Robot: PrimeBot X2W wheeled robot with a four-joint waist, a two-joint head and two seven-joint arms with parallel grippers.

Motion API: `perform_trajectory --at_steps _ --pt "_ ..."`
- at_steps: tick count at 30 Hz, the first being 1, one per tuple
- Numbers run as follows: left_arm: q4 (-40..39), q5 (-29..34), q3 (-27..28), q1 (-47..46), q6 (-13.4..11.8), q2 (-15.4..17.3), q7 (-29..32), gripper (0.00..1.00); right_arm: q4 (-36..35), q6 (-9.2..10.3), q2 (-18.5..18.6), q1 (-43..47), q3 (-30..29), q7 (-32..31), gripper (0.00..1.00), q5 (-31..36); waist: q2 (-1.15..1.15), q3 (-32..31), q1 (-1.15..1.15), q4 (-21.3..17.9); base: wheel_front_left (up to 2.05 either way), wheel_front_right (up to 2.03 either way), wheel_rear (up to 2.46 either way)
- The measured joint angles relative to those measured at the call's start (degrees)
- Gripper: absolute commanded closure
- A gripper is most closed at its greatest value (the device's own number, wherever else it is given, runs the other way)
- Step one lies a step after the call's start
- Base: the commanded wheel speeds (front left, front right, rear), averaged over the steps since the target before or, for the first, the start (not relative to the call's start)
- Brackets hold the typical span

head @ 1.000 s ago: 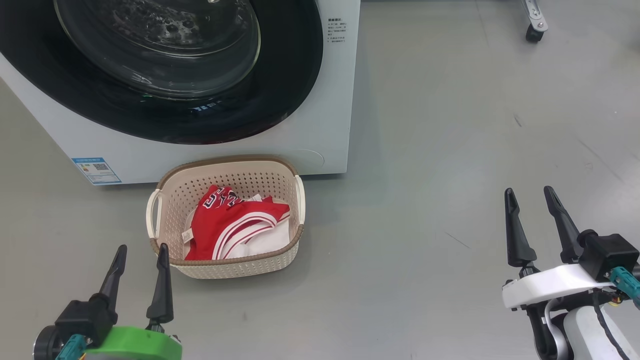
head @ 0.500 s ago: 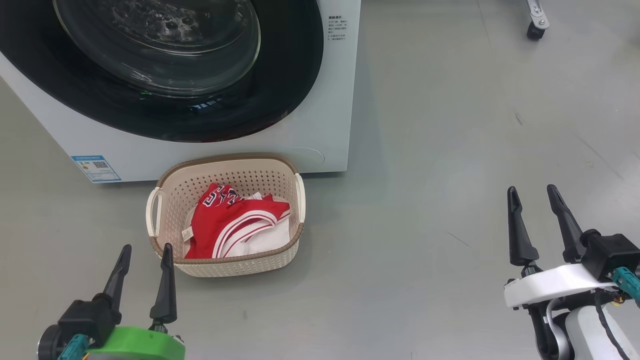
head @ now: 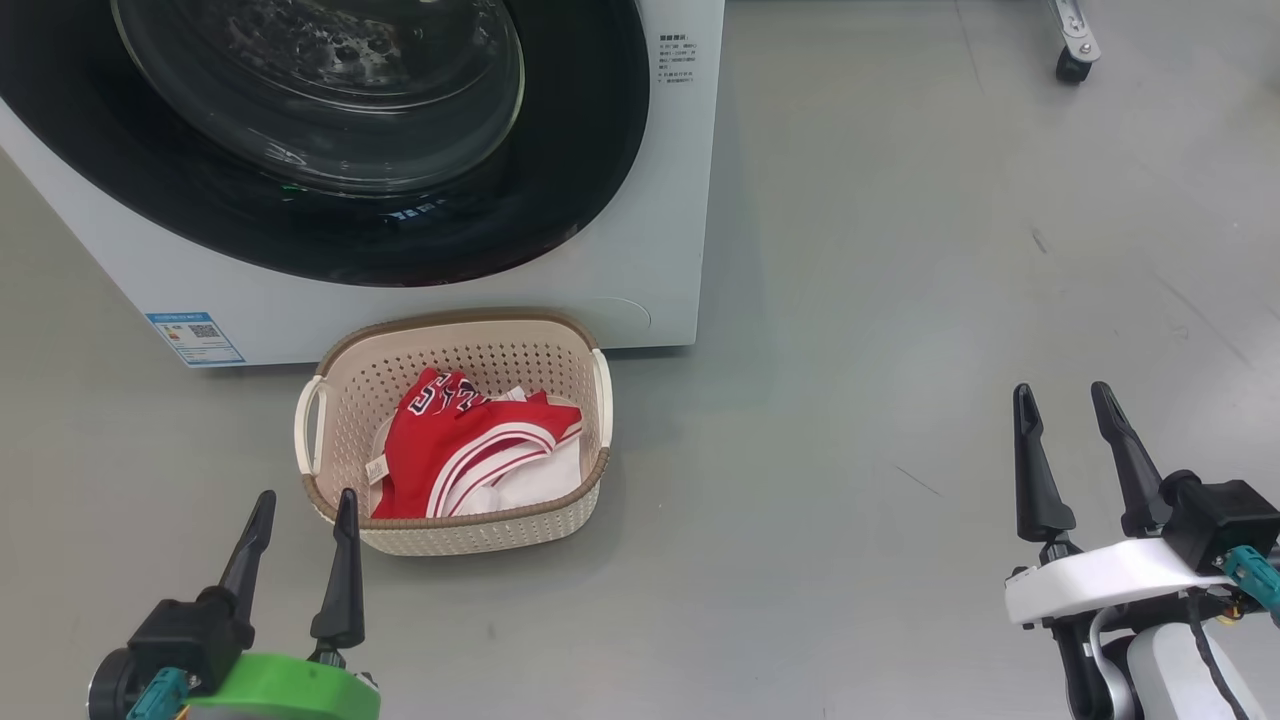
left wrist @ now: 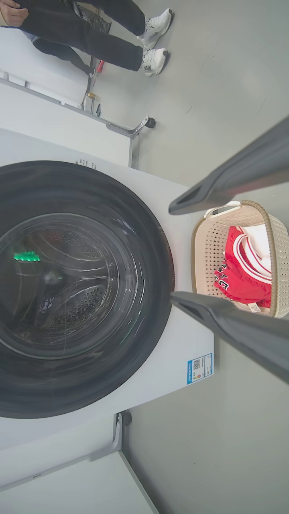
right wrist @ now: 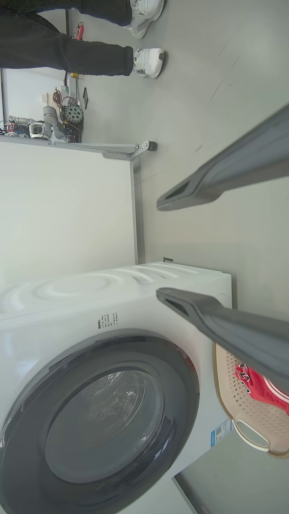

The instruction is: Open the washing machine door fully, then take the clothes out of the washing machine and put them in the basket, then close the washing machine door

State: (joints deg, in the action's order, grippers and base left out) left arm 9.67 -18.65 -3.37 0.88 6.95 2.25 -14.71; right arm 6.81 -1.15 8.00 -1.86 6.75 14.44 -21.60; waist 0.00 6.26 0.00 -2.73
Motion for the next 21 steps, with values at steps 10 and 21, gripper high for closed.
perform_trajectory --at_steps 10,21 --pt "-0.4 -0.6 -0.2 0.0 0.0 0.3 0.0 0.0 0.1 -0.82 -0.8 0.0 -1.1 0.0 0.0 0.3 0.0 -0.3 0.0 0.1 0.0 0.0 0.0" --pt "0.4 -1.1 -0.5 0.1 0.0 0.4 0.0 1.0 1.1 -1.68 -1.5 0.2 -1.6 0.0 1.0 0.7 0.0 -0.7 0.0 0.2 0.0 0.0 0.0"
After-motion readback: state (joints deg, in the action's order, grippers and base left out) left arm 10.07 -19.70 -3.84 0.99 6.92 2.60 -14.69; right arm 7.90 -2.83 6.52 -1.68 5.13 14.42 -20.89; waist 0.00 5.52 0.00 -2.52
